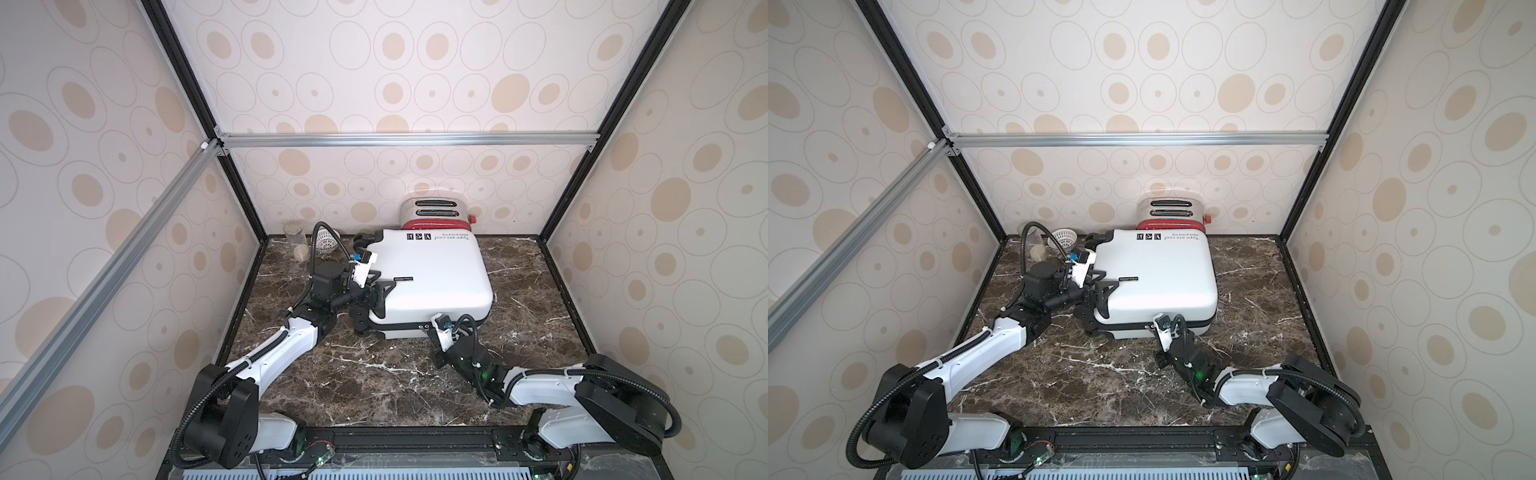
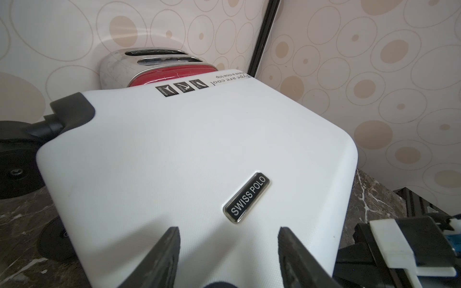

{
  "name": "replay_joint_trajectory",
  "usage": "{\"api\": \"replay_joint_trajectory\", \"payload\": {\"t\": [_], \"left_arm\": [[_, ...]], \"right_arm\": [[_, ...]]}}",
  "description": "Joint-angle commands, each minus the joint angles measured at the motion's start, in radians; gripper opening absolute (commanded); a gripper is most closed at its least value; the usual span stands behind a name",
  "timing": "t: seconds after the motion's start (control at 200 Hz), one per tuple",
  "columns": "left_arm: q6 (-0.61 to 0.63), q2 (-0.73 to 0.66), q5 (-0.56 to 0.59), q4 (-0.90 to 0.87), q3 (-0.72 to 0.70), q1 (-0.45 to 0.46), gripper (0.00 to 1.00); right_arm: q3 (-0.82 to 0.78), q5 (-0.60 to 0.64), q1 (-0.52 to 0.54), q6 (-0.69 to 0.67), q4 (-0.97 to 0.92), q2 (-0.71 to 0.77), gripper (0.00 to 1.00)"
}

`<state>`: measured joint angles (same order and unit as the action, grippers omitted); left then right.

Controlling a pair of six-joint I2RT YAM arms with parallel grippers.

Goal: Open the suitcase zippers
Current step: Unzip the zipper on the suitcase.

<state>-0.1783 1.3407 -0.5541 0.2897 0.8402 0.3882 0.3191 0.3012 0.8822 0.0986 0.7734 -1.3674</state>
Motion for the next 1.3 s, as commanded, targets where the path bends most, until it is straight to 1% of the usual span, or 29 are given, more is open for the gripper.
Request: {"api": "replay_joint_trajectory", "payload": {"t": [0.0,0.1,0.31,0.41,0.495,0.565,0.625,0.68,0.75,0.79,0.895,0.935,0.995,1.08,1.135,1.16,1.2,1.296], "left_arm": [[0.013,0.034,0.031,-0.133,0.000,0.002,0.63],[0.022,0.043,0.041,-0.149,0.008,0.002,0.63],[0.033,0.048,0.061,-0.168,0.010,0.001,0.64],[0.041,0.040,0.060,-0.174,0.014,0.001,0.64],[0.072,0.015,0.035,-0.212,0.030,0.001,0.64],[0.153,-0.017,-0.006,-0.319,0.068,0.001,0.64],[0.294,-0.047,-0.048,-0.465,0.114,0.001,0.65],[0.456,-0.066,-0.082,-0.616,0.152,0.002,0.66],[0.633,-0.081,-0.071,-0.763,0.176,0.001,0.69],[0.708,-0.092,-0.071,-0.798,0.173,0.003,0.69],[0.764,-0.124,-0.107,-0.748,0.149,0.003,0.70],[0.790,-0.124,-0.081,-0.734,0.149,0.003,0.70],[0.837,-0.110,-0.010,-0.735,0.164,0.003,0.70],[0.906,-0.068,0.076,-0.753,0.201,0.003,0.71],[0.945,-0.037,0.079,-0.764,0.224,0.003,0.72],[0.958,-0.020,0.105,-0.767,0.234,0.003,0.72],[0.978,0.006,0.096,-0.773,0.250,0.004,0.71],[0.987,0.058,0.090,-0.749,0.284,0.008,0.71]], "right_arm": [[0.008,0.073,-0.018,0.003,-0.031,0.038,0.00],[-0.015,0.081,-0.064,0.003,-0.114,0.130,0.00],[-0.028,-0.052,-0.255,0.002,-0.305,0.372,0.00],[-0.012,-0.125,-0.336,-0.002,-0.382,0.430,0.00],[0.011,-0.172,-0.347,-0.045,-0.423,0.439,0.00],[0.023,-0.214,-0.347,-0.055,-0.431,0.424,0.00],[0.029,-0.252,-0.347,-0.060,-0.423,0.404,0.00],[0.030,-0.270,-0.347,-0.067,-0.408,0.383,0.00],[0.036,-0.288,-0.347,-0.078,-0.395,0.358,0.00],[0.042,-0.300,-0.347,-0.084,-0.396,0.347,0.00],[0.052,-0.328,-0.347,-0.098,-0.391,0.335,0.00],[0.054,-0.337,-0.347,-0.104,-0.391,0.336,0.00],[0.054,-0.348,-0.347,-0.109,-0.388,0.339,0.00],[0.052,-0.365,-0.347,-0.117,-0.386,0.337,0.00],[0.052,-0.377,-0.347,-0.121,-0.386,0.334,0.00],[0.052,-0.383,-0.347,-0.121,-0.386,0.334,0.00],[0.050,-0.388,-0.347,-0.121,-0.382,0.332,0.00],[0.044,-0.398,-0.346,-0.117,-0.368,0.332,0.00]]}}
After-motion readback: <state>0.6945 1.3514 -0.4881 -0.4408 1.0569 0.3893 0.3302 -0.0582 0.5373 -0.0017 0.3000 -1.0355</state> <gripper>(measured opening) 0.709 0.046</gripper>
